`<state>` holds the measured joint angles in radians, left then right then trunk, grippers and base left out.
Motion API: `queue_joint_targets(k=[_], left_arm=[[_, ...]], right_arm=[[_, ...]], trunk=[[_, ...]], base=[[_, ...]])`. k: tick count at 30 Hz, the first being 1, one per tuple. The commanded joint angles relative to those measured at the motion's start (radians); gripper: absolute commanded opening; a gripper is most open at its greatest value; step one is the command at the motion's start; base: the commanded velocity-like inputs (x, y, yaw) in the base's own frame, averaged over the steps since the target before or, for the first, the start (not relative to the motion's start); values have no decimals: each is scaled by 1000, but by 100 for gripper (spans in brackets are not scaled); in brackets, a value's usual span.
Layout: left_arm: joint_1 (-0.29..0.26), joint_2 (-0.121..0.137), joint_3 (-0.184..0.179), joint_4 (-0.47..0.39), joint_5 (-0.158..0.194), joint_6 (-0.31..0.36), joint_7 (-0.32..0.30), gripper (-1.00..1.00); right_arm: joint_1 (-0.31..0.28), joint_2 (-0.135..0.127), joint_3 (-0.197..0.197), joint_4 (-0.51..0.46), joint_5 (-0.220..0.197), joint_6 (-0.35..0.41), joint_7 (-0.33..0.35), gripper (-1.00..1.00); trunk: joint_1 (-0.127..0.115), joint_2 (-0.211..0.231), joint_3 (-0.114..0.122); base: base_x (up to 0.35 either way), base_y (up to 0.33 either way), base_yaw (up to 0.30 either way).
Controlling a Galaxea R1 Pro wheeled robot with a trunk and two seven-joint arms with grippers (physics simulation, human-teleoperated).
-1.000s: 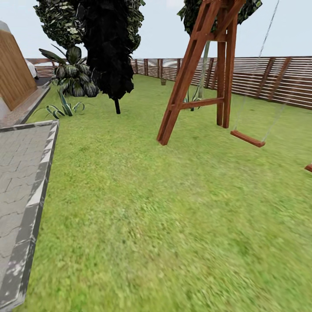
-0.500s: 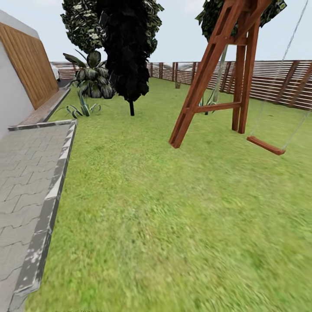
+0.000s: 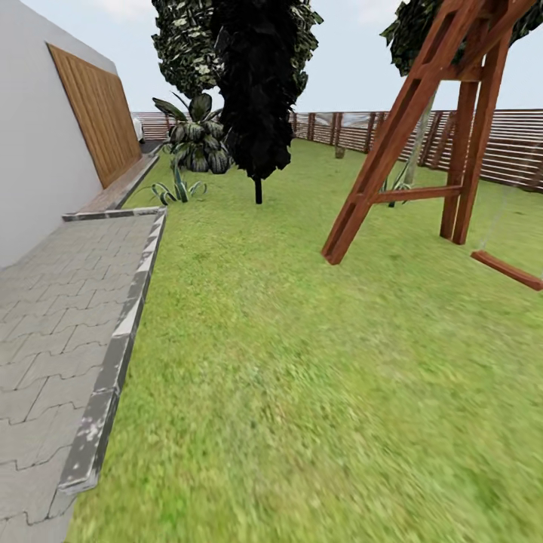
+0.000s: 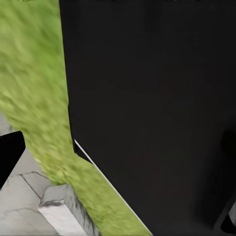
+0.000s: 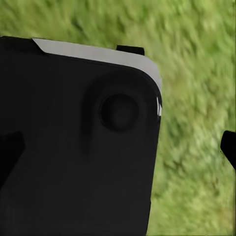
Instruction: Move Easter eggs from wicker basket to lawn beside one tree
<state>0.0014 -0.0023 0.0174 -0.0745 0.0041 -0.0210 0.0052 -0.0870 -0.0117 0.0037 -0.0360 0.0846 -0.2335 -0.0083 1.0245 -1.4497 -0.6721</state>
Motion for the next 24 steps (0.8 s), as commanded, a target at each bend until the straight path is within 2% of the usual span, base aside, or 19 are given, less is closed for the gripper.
queue_joint_targets(k=[1,7,14,24], left_arm=[[0,0,8,-1,0,-2,1,100],[0,1,33,-2,1,-2,1,100],[0,4,36,-2,1,-2,1,100],[0,1,35,-1,1,-2,0,100]], right_arm=[[0,0,-1,1,8,-3,-1,100],[0,-1,-1,1,7,-3,-1,100],[0,-2,-1,1,7,-3,-1,100],[0,-4,-1,14,6,0,1,100]], trunk=[[0,0,-1],[0,0,-1],[0,0,-1],[0,0,-1]], base=[[269,139,271],[286,150,271],[291,154,207],[298,146,21]])
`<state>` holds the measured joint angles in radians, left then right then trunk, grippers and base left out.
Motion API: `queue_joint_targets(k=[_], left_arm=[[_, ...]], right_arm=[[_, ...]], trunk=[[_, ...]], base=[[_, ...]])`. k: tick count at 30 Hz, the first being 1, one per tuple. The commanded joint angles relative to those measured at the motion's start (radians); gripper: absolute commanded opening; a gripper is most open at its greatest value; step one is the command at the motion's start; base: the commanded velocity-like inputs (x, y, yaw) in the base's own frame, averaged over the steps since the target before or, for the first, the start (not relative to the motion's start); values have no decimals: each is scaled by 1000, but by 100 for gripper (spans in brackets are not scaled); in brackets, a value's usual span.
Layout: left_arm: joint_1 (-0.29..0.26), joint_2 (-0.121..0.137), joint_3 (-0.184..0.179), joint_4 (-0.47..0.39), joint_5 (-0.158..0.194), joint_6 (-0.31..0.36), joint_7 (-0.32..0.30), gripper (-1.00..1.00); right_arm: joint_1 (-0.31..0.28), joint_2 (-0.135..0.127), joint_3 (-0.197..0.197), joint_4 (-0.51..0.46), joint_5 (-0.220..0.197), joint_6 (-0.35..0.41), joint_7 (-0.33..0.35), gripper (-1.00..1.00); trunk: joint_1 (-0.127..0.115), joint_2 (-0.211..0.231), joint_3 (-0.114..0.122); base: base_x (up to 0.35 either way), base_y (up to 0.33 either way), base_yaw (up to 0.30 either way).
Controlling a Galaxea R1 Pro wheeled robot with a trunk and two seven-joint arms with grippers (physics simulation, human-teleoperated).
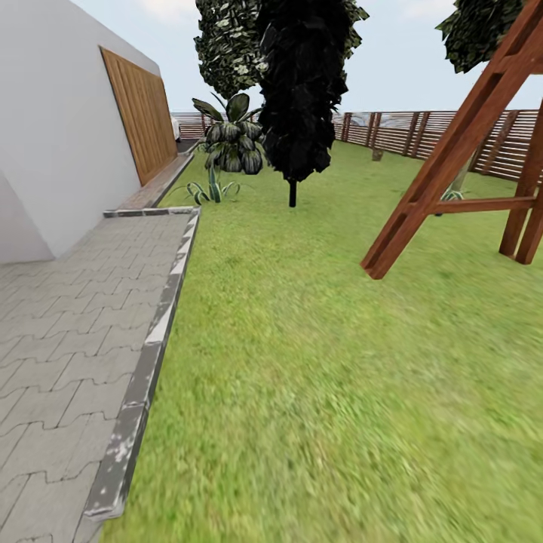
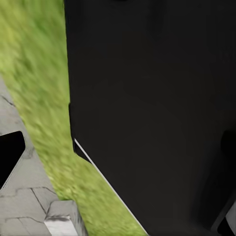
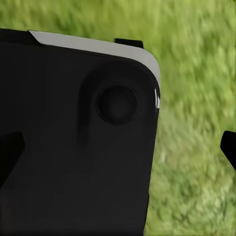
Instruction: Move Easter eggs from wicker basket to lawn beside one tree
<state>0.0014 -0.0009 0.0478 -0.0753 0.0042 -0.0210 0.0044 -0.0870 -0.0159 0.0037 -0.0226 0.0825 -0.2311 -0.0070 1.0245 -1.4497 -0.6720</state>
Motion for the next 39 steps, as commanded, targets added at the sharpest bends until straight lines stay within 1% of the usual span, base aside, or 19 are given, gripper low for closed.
queue_joint_targets(k=[1,15,39], left_arm=[[0,0,4,-1,0,-2,0,100],[0,3,4,-1,0,-2,0,100],[0,-1,3,-1,-1,-2,0,100]], right_arm=[[0,-1,-1,1,9,-3,-1,100],[0,3,-2,2,3,1,-1,100],[0,7,-2,1,5,0,-1,100]], trunk=[[1,0,-1],[1,0,-1],[1,0,-1]], base=[[313,125,0],[315,122,0],[324,92,0]])
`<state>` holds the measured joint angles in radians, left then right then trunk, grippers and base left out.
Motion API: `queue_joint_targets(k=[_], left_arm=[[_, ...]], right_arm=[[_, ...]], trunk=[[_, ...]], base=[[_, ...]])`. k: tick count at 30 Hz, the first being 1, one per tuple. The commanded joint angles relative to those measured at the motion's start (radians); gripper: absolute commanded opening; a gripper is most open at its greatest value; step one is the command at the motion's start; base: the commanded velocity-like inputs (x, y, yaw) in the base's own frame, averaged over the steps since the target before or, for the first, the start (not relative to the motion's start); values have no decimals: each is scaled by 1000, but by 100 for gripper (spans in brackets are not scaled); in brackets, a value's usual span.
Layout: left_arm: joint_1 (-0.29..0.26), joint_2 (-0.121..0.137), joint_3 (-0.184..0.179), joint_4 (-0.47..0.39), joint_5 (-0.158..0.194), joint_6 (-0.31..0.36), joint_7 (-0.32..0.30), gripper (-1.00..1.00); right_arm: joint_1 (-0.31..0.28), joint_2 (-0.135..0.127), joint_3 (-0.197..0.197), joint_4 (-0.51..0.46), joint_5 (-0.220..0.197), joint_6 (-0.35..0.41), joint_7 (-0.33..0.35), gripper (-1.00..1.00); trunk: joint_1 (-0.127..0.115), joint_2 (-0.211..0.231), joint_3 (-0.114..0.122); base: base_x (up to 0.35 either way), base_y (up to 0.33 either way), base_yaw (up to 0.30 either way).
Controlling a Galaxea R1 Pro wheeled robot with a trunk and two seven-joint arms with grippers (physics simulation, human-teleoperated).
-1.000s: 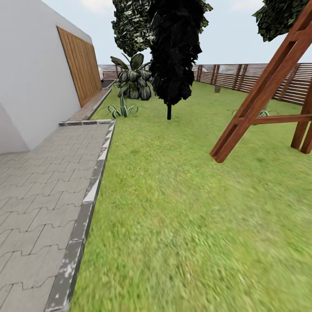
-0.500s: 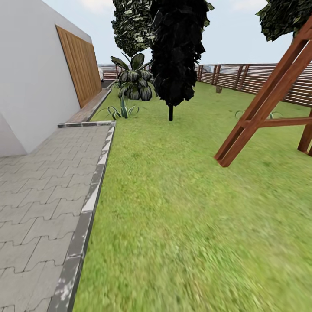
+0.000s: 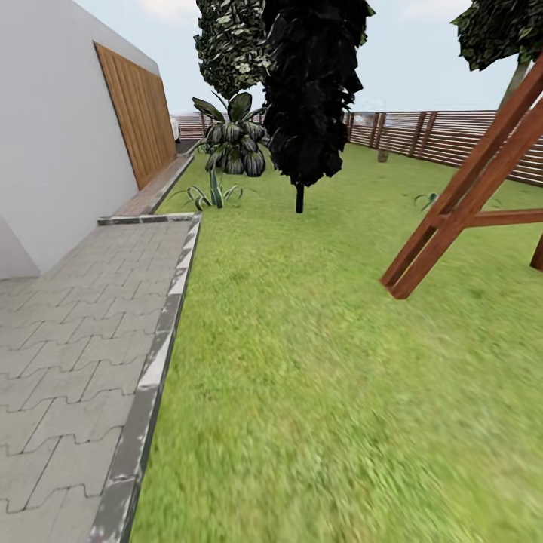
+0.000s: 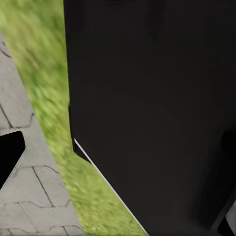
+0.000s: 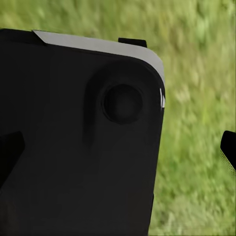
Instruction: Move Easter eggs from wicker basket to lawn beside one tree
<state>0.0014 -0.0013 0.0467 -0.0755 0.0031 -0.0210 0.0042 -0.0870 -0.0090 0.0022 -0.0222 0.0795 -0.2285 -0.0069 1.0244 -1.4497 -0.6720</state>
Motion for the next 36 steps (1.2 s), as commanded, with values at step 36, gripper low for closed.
queue_joint_targets(k=[36], left_arm=[[0,0,5,0,1,-2,1,100]], right_arm=[[0,1,-1,2,4,-5,-1,100]], trunk=[[1,0,-2]], base=[[328,80,-87]])
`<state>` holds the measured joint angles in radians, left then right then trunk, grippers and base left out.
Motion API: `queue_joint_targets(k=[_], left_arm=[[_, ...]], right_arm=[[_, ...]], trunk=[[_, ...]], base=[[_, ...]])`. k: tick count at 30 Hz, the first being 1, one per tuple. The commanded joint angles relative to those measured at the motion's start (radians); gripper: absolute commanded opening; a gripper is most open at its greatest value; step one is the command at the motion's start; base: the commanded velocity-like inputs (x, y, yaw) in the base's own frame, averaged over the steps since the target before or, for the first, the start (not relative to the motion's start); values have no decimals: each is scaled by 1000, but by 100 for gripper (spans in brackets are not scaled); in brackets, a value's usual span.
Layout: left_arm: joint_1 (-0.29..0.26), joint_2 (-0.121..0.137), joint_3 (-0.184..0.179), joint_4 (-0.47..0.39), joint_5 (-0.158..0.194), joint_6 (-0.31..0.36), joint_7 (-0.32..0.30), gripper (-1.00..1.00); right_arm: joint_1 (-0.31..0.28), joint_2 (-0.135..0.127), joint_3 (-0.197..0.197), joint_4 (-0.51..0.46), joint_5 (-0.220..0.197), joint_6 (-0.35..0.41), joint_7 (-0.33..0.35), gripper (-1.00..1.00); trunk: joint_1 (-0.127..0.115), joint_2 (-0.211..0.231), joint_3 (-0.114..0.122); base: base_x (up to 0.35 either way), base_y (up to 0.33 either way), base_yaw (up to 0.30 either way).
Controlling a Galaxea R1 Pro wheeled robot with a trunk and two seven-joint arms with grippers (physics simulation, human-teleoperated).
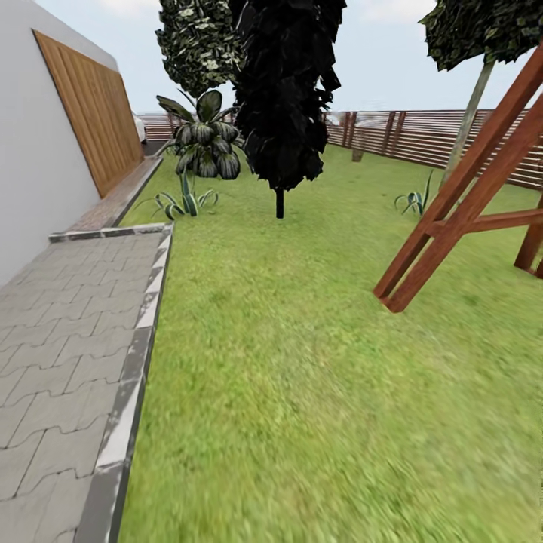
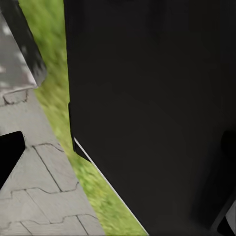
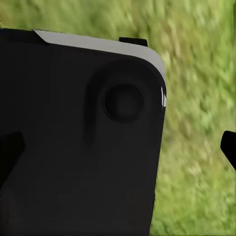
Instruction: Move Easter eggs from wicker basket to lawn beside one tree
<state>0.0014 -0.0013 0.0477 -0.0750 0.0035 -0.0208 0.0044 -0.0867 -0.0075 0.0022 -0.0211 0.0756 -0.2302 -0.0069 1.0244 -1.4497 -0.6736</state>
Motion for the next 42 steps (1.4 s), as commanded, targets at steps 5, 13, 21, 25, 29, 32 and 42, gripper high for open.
queue_joint_targets(k=[5,13,21,25,29,32,42], left_arm=[[0,-1,4,0,0,-2,0,100],[0,-2,4,0,0,-2,0,100],[0,-2,4,0,0,-2,6,100],[0,-2,4,0,0,-2,6,100],[0,-2,4,0,0,-2,6,100],[0,-2,4,0,0,-2,6,100],[0,-2,5,0,0,-2,6,100]], right_arm=[[-1,0,-1,1,10,-2,-1,100],[-1,0,-1,23,10,0,-1,100],[-1,0,-2,22,12,-3,-1,100],[-1,0,-2,23,10,-3,-1,100],[-1,-1,-2,23,10,-3,-1,100],[-1,-4,-1,23,17,-3,-1,100],[-1,-6,-1,23,16,-3,-1,100]], trunk=[[1,0,-2],[1,0,-3],[1,0,-3],[1,0,-3],[1,0,-3],[1,0,-3],[1,0,-3]], base=[[329,79,-213],[330,79,-24],[330,80,0],[330,85,0],[330,88,0],[330,89,0],[330,97,-93]])
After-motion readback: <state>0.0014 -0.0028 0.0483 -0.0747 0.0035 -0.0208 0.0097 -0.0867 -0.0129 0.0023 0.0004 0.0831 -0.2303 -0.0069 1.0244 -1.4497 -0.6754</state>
